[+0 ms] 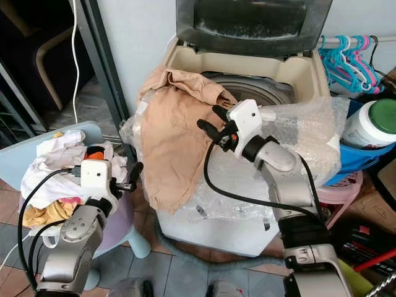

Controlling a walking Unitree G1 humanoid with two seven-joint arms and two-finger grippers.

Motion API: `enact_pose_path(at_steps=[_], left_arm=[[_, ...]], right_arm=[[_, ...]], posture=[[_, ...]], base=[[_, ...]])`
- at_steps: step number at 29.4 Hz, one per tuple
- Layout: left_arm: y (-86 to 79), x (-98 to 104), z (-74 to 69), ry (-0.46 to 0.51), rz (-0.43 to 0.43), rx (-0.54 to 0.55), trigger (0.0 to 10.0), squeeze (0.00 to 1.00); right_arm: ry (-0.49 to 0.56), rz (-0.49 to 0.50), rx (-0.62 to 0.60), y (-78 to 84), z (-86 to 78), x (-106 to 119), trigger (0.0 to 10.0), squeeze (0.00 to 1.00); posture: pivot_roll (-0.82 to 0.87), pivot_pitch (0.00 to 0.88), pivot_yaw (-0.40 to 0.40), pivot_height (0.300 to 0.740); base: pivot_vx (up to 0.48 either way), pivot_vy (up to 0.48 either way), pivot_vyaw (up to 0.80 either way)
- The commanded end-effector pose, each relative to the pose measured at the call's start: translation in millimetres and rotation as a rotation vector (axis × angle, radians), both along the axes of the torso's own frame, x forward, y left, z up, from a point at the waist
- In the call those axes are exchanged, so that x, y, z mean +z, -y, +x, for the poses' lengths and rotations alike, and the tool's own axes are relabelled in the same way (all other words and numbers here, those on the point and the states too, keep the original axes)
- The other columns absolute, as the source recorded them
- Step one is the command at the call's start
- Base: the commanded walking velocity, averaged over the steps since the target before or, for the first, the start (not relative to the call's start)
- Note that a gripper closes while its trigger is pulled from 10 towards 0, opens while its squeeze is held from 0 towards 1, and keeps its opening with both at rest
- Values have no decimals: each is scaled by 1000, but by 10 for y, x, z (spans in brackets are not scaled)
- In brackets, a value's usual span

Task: Clothes washing

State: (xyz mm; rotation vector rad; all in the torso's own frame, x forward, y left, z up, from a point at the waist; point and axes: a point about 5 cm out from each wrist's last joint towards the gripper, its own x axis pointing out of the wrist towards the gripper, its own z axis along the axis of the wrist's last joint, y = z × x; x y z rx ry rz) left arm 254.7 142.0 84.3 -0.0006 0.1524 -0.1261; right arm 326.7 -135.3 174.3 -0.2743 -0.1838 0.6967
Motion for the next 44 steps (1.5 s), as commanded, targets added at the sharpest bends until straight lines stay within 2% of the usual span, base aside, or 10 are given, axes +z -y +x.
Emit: enact_pose_path(at_steps=[1,2,3,4,11,12,13,16,39,44], left_arm=[[-32,22,-11,1,16,7,10000,0],[-32,23,-8,0,17,5,10000,0],[-28,23,-5,0,19,0,10000,0],[-23,22,1,-1,21,-6,10000,0],[-1,35,22,7,25,-15,10000,0],[-1,37,22,9,26,-13,10000,0],[-1,40,20,10,25,-7,10000,0],[-26,36,8,6,20,8,10000,0],[-9,43,78,10,20,11,10000,0],[-3,42,89,11,19,10,10000,0]], right_arm=[[75,-32,-16,-76,22,102,10000,961],[86,-41,-26,-100,36,112,10000,961],[98,-73,-37,-145,71,114,10000,765],[116,-117,-51,-202,118,114,10000,20],[58,-255,-138,-343,389,-25,10000,0],[28,-264,-147,-338,414,-67,8314,0],[-35,-271,-162,-313,448,-139,4902,0],[-149,-289,-182,-234,479,-290,0,0],[-339,-170,-322,88,541,-478,0,0],[-271,-97,-378,162,642,-259,0,0]], posture=[[-25,47,20,740],[-24,47,21,740],[-24,46,23,740],[-25,43,24,740],[-14,31,9,740],[-11,31,8,740],[-7,31,1,740],[-5,32,-7,740],[-7,33,-13,740],[-10,29,-12,740]], base=[[0,0,0],[0,0,0],[0,0,0],[0,0,0],[0,0,0],[0,0,0],[0,0,0],[0,0,0],[0,0,0],[0,0,0]])
